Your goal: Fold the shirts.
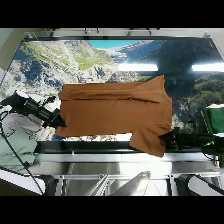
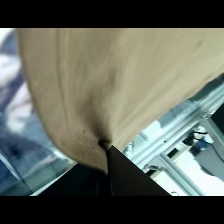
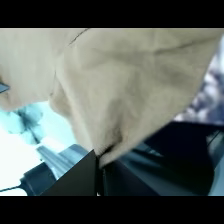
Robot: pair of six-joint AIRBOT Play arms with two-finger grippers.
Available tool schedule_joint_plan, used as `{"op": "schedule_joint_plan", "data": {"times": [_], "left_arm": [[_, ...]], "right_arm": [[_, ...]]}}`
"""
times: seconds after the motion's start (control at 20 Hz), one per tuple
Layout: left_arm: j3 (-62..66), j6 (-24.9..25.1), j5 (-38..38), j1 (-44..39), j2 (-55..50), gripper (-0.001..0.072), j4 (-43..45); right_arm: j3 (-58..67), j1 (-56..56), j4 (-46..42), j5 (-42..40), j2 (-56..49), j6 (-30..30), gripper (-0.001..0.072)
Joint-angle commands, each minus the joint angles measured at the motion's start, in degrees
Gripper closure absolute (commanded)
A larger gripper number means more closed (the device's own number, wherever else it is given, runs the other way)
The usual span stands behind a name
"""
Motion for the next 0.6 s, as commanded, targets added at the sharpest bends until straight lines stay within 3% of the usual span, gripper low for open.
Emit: {"op": "schedule_joint_plan", "data": {"times": [0.0,0.25,0.4,0.55], "left_arm": [[0.1,0.0,-2.7,3.1,0.0,0.0689,-0.9],[0.0,2.2,-9.6,4.1,3.0,0.0689,-1.0],[0.0,4.1,-8.2,5.2,10.2,0.0688,-1.1],[0.2,3.6,-6.8,5.9,14.0,0.0688,-2.1]], "right_arm": [[0.0,-3.6,-1.0,3.4,4.5,2.4,0.0684],[0.0,-3.8,-1.1,5.4,16.7,6.7,0.0683],[0.0,-3.8,-1.0,4.4,25.9,9.8,0.0684],[0.1,-3.1,7.3,1.8,28.4,7.6,0.0683]]}}
